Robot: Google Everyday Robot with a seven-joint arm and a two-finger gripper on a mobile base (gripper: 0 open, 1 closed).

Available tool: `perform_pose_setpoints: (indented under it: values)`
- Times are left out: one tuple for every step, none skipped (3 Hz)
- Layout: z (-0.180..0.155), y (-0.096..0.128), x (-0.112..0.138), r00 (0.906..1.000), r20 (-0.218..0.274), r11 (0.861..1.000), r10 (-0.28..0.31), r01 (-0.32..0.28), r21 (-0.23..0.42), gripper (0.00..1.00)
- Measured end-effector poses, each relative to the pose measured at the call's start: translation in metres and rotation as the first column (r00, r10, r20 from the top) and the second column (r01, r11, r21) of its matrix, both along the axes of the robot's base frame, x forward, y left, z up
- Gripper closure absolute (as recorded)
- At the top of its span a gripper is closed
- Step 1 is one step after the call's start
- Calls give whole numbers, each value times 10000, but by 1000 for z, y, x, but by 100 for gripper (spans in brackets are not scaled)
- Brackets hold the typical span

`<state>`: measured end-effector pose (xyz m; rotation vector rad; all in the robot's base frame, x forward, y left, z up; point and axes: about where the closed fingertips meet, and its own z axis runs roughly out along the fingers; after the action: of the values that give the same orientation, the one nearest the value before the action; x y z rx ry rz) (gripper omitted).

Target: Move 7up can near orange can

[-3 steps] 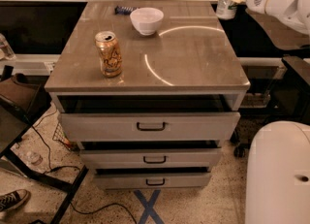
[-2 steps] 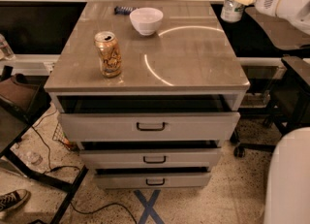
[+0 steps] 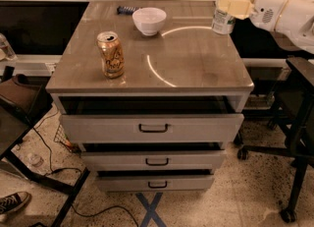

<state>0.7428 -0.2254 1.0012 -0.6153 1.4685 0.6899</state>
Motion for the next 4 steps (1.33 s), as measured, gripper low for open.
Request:
perform_pose_setpoints:
  values:
    - [-9, 40, -31, 9966, 147, 9962, 812, -816, 301, 100]
    - [-8, 54, -40, 9943, 248, 9943, 1037, -1042, 201, 100]
    - [-6, 76, -55, 9897, 435, 9906, 1363, -1359, -132, 100]
    - [-13, 107, -71, 9808, 445, 9818, 1897, -1890, -208, 100]
